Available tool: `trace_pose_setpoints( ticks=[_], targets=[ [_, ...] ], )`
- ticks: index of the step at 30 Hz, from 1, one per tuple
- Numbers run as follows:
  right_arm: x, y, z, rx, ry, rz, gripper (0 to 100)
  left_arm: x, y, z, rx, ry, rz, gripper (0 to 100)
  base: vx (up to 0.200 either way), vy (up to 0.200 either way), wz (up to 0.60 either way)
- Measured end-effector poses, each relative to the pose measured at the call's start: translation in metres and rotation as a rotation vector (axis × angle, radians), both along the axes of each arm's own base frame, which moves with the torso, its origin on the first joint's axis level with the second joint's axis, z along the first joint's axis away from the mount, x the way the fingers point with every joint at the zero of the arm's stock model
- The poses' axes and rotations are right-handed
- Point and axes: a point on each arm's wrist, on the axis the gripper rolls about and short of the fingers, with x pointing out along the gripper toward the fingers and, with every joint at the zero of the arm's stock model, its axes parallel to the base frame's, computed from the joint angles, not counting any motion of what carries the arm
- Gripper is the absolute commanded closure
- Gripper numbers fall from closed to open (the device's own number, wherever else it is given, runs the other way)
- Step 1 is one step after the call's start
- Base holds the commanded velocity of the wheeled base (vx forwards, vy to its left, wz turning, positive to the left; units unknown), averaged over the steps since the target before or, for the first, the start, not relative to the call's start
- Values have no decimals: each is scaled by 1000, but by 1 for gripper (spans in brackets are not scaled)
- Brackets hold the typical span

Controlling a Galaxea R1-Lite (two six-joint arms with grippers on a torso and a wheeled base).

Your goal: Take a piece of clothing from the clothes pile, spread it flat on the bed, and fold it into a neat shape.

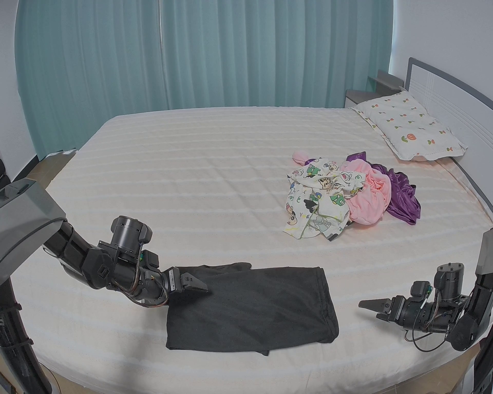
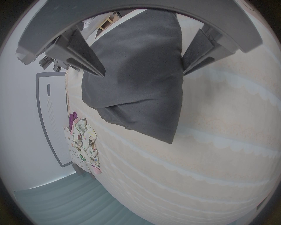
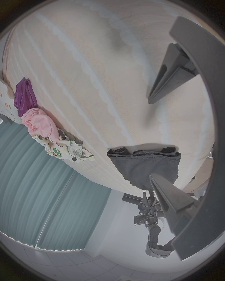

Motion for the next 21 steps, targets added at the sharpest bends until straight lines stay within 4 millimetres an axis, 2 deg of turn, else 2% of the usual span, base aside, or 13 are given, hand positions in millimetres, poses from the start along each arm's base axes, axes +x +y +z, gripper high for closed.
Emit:
trace_pose_setpoints(
  ticks=[1,7,18,21],
  targets=[
    [0,0,0,0,0,0,0,1,0,0,0,-2,0,100,0,0,0],
    [0,0,0,0,0,-2,0,6,-2,-4,-31,-33,-15,100,0,0,0],
    [0,-1,0,0,1,-5,0,-2,1,-15,-38,2,-23,100,0,0,0],
    [0,-1,-1,0,2,-5,0,-1,4,-14,-48,-33,-16,100,0,0,0]
  ],
)
